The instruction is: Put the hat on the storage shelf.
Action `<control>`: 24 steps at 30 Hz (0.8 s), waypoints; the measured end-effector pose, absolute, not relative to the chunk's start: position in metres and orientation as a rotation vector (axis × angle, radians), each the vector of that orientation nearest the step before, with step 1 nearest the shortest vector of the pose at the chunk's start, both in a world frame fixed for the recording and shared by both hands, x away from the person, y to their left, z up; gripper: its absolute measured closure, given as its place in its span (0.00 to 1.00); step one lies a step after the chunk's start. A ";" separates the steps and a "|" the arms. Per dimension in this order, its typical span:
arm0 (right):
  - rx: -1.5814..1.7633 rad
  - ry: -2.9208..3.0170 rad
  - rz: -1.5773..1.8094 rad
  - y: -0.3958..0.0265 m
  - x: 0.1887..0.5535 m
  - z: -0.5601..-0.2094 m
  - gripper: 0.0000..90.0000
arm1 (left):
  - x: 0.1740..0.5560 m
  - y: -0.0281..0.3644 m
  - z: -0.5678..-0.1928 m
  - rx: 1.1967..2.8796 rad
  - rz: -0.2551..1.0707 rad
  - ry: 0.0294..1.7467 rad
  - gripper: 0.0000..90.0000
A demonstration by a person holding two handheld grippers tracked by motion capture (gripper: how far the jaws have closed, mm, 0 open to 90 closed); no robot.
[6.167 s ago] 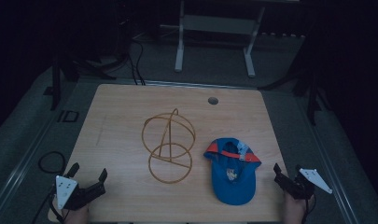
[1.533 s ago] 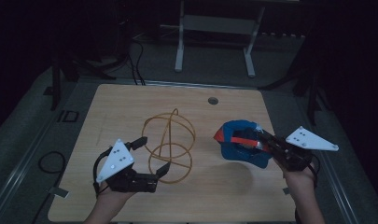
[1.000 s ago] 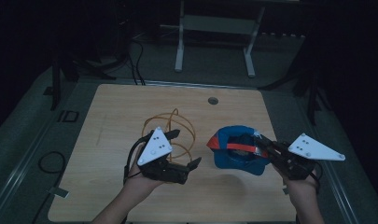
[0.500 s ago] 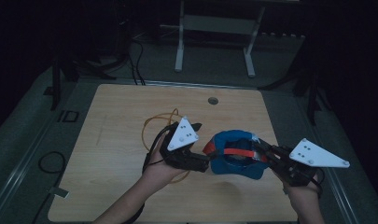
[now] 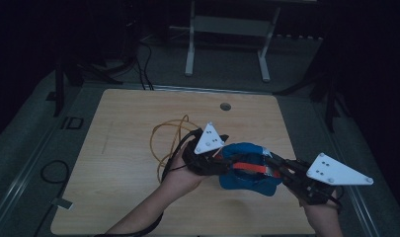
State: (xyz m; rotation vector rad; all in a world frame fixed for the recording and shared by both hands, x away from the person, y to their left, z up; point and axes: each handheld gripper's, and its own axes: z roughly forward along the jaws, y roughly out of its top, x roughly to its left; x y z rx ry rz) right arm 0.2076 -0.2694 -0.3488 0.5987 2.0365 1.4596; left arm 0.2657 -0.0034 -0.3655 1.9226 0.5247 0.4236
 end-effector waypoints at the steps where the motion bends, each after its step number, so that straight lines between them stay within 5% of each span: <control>1: 0.599 2.036 1.465 -0.269 0.207 -0.349 0.97 | 0.267 -0.005 -0.366 1.922 0.396 0.515 0.50; 13: 0.609 2.046 1.484 -0.271 0.206 -0.355 0.97 | 0.264 -0.021 -0.367 1.961 0.454 0.516 0.94; 24: 0.643 2.047 1.515 -0.275 0.201 -0.359 0.97 | 0.257 -0.026 -0.356 1.944 0.539 0.486 0.98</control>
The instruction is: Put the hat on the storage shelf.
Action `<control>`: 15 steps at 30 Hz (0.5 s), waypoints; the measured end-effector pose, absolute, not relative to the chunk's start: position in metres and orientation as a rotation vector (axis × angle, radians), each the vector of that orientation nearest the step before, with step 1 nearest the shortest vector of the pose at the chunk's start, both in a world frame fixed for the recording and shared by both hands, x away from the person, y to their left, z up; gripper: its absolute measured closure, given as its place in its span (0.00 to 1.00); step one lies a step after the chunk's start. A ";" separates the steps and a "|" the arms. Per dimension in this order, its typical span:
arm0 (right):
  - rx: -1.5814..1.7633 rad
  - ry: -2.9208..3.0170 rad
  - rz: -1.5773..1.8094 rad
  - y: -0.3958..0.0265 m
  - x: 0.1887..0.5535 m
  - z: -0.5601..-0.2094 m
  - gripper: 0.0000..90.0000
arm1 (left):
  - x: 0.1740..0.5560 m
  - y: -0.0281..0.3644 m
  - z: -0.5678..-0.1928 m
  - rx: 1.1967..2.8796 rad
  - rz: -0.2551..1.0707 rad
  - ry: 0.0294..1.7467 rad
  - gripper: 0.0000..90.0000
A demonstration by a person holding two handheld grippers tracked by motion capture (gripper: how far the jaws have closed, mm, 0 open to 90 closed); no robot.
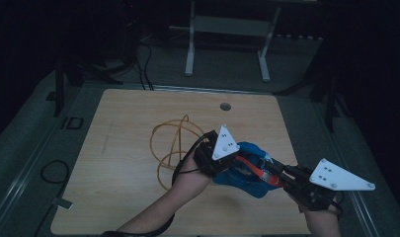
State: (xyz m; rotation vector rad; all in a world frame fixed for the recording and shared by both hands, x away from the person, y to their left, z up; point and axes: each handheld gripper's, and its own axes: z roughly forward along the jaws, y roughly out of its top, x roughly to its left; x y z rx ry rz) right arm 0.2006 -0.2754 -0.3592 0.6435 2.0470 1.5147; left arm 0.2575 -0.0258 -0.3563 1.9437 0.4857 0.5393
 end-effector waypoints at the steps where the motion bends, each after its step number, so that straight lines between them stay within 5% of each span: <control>1: 0.643 2.047 1.515 -0.275 0.201 -0.359 0.97 | 0.257 -0.026 -0.356 1.944 0.539 0.486 0.98; 7: 0.644 2.070 1.534 -0.277 0.192 -0.364 0.95 | 0.256 -0.026 -0.355 1.924 0.560 0.445 0.98; 15: 0.598 2.045 1.602 -0.287 0.175 -0.357 0.78 | 0.256 -0.017 -0.354 1.890 0.520 0.337 0.98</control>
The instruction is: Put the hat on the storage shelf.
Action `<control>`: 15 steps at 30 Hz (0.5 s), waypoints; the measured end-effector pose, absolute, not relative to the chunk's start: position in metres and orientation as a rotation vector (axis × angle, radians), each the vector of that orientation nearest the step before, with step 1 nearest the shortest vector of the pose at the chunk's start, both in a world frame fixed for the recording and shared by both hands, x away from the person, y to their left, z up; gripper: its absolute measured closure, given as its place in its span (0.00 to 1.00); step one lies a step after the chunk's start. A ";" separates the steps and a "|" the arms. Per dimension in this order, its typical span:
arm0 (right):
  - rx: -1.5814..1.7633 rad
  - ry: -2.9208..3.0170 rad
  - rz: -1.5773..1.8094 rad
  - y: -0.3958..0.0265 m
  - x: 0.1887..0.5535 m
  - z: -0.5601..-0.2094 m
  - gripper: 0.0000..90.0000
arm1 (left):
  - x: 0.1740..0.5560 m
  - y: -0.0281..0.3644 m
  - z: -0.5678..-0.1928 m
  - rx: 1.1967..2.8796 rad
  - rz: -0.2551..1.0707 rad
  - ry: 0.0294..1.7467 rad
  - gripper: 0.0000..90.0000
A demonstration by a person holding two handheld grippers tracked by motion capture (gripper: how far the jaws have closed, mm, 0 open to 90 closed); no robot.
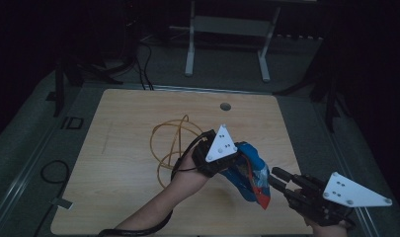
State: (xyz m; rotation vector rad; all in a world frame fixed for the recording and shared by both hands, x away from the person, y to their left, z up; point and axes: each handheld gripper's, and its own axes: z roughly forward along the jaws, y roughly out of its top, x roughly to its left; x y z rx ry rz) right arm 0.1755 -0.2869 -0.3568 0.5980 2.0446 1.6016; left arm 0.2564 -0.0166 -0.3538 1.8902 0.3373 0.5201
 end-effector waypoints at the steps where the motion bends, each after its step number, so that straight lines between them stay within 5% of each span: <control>1: 0.602 2.037 1.590 -0.289 0.175 -0.357 0.79 | 0.256 -0.015 -0.353 1.891 0.505 0.309 0.98; 15: 0.650 2.141 1.646 -0.291 0.181 -0.385 0.73 | 0.259 0.014 -0.352 1.795 0.331 0.037 0.98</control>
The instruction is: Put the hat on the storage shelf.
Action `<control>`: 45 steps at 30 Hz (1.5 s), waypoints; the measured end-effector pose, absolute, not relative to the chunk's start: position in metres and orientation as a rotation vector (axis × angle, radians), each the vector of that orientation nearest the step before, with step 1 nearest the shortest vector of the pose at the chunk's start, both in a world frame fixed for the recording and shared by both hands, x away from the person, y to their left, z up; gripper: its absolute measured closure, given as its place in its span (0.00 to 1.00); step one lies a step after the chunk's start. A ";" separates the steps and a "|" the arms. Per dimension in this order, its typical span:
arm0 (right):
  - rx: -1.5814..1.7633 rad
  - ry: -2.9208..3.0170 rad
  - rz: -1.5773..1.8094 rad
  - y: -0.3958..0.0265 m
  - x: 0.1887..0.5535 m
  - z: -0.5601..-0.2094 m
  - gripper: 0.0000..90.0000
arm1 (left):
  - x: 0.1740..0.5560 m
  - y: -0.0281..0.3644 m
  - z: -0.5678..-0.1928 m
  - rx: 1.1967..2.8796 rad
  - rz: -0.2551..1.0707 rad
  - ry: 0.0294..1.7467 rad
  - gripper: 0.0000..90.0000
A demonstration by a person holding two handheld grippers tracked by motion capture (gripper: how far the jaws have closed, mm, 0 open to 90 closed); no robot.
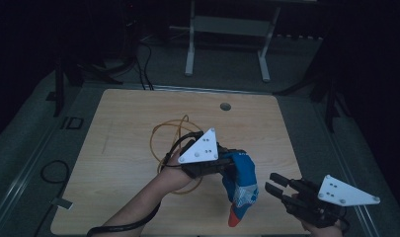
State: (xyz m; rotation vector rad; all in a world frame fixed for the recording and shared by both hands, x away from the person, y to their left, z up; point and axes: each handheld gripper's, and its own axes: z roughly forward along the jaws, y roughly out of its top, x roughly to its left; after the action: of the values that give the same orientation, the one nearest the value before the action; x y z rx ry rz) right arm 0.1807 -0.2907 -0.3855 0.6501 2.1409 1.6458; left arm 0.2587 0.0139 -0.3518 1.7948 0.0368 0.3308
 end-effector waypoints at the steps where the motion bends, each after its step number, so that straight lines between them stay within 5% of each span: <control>1: 0.630 2.151 1.648 -0.288 0.179 -0.386 0.71 | 0.259 0.015 -0.352 1.786 0.325 0.031 0.98; 16: 0.552 2.190 1.594 -0.262 0.175 -0.395 0.60 | 0.257 0.011 -0.356 1.750 0.197 -0.077 0.98; 20: 0.557 2.205 1.598 -0.258 0.178 -0.396 0.71 | 0.257 0.010 -0.356 1.739 0.192 -0.074 0.97; 24: 0.587 2.174 1.604 -0.259 0.181 -0.395 0.99 | 0.258 0.011 -0.355 1.738 0.194 -0.063 0.97; 45: 0.595 2.004 1.599 -0.281 0.179 -0.361 1.00 | 0.250 0.026 -0.356 1.826 0.251 -0.065 0.94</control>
State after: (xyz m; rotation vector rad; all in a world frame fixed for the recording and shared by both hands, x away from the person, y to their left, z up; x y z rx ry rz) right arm 0.1792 -0.2812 -0.3615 0.5953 2.0041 1.5993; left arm 0.2504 0.0256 -0.3561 1.8261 -0.0645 0.2506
